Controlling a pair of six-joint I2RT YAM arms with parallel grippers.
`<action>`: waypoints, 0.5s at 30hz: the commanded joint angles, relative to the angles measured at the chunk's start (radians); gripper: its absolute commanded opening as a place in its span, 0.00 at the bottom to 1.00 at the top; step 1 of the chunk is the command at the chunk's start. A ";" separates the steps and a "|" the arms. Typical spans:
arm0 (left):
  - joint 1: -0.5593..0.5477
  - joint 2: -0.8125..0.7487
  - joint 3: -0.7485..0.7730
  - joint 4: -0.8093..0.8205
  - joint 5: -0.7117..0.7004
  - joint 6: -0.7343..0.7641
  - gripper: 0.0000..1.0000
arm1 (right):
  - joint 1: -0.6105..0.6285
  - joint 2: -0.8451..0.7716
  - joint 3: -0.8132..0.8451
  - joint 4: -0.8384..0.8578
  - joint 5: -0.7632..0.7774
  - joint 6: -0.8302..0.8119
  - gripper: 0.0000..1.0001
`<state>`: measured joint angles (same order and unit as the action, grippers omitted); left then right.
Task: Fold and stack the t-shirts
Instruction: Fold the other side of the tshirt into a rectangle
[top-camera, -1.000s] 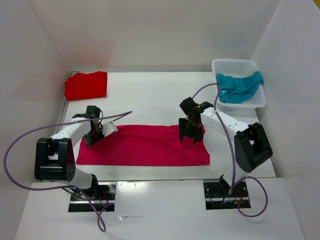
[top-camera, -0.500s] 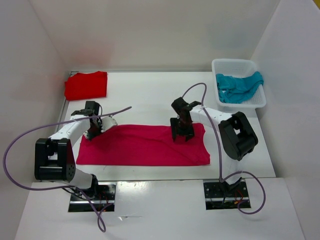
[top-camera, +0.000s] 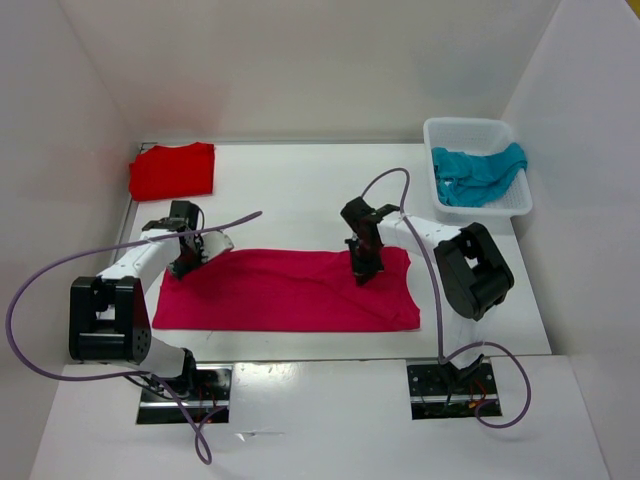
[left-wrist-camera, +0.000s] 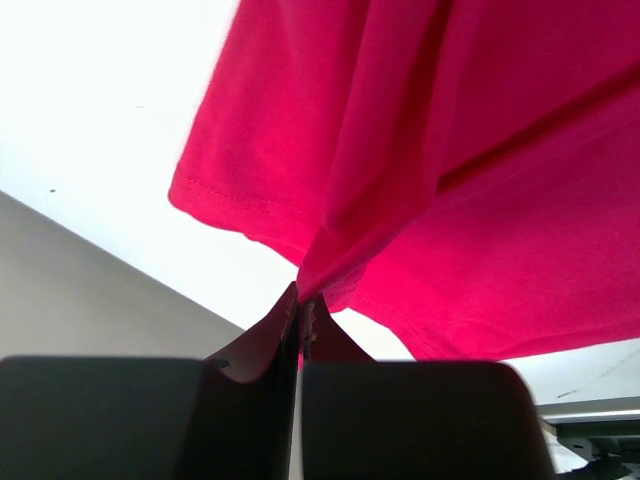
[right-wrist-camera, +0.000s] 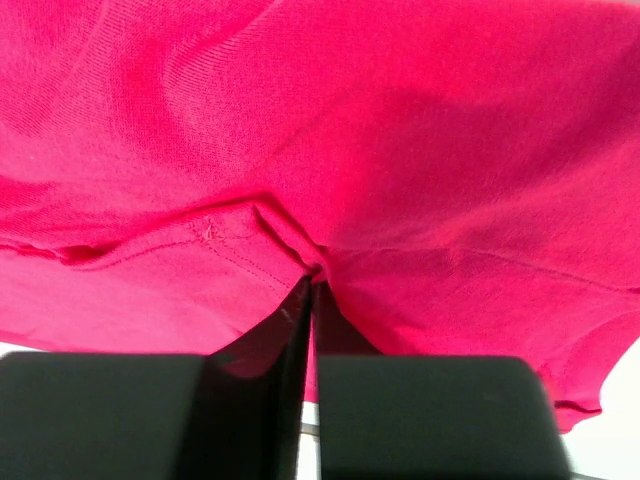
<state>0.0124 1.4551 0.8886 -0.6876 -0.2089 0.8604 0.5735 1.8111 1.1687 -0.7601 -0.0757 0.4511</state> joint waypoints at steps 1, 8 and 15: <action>0.004 -0.025 0.027 0.020 -0.029 -0.008 0.00 | 0.014 -0.016 0.008 0.009 -0.009 0.003 0.00; 0.004 0.007 0.093 0.236 -0.167 -0.049 0.00 | -0.001 -0.036 0.123 -0.025 0.080 -0.028 0.00; -0.005 0.100 0.233 0.433 -0.259 -0.115 0.00 | -0.066 -0.016 0.373 -0.068 0.169 -0.089 0.00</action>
<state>0.0120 1.5414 1.0763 -0.3923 -0.3904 0.7906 0.5224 1.8107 1.4574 -0.8082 0.0277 0.4053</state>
